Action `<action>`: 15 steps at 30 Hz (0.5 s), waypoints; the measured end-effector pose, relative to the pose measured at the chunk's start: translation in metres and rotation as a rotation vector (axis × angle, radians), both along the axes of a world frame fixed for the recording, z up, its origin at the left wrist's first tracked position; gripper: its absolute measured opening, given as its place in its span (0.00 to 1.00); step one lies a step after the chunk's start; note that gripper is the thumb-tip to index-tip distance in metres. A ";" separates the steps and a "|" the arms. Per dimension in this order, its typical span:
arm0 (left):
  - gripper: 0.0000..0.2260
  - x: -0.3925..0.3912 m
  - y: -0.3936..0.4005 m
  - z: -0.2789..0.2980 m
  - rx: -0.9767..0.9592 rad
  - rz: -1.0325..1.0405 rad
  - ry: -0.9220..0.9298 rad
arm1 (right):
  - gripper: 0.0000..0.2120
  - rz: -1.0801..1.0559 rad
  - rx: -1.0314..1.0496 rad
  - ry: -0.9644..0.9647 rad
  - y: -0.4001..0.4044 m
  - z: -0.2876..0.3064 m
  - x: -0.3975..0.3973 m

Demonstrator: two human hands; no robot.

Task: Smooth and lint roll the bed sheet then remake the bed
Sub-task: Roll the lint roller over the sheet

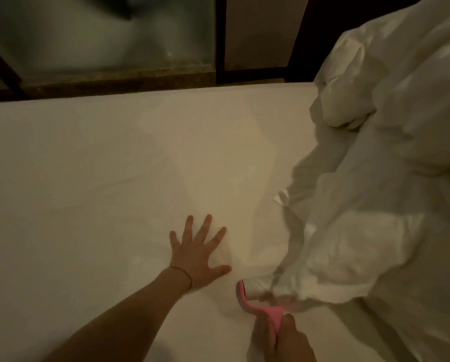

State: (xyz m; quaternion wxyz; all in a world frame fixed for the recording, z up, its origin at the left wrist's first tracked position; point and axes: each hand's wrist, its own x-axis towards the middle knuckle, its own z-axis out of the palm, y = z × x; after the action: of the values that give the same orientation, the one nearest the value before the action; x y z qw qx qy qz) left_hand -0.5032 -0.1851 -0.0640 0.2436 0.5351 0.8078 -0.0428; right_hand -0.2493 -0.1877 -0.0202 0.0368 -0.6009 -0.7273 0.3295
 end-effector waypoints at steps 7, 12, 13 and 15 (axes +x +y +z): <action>0.33 0.069 -0.104 -0.022 0.091 0.085 0.109 | 0.32 -0.040 0.001 -0.158 -0.054 0.020 0.045; 0.33 0.096 -0.151 -0.025 0.120 0.127 0.145 | 0.18 -0.017 -0.073 -0.166 -0.055 0.013 0.057; 0.33 0.102 -0.159 -0.025 0.119 0.132 0.147 | 0.19 -0.026 -0.053 -0.188 -0.069 0.014 0.066; 0.33 0.113 -0.177 -0.027 0.129 0.143 0.148 | 0.27 -0.064 -0.044 -0.206 -0.110 0.010 0.096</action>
State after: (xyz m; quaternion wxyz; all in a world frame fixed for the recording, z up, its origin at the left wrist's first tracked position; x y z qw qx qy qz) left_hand -0.3897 -0.3624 -0.0907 0.1508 0.4861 0.8607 -0.0127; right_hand -0.1530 -0.2981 -0.0099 -0.0409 -0.6552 -0.7002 0.2806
